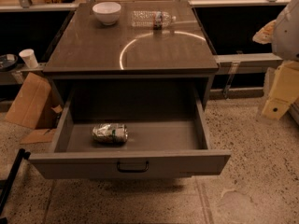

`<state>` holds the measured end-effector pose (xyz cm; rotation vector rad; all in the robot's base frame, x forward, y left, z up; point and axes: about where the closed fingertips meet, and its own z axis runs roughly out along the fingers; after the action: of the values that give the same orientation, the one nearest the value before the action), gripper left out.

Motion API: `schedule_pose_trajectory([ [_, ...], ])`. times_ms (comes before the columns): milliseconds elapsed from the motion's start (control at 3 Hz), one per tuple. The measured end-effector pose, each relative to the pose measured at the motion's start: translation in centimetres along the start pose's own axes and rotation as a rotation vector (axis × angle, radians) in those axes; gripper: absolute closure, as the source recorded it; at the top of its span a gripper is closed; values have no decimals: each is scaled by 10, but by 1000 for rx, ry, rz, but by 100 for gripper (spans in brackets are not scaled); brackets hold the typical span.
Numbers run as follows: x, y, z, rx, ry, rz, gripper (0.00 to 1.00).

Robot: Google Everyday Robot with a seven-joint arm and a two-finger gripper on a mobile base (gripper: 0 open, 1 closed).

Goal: Pick 7up can from top drawer and place on counter

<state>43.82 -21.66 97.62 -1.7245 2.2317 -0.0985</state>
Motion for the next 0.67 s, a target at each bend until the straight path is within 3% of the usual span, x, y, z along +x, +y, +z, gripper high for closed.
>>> schedule_pose_trajectory([
  [667,-6,-3,6,1,-20,1,0],
])
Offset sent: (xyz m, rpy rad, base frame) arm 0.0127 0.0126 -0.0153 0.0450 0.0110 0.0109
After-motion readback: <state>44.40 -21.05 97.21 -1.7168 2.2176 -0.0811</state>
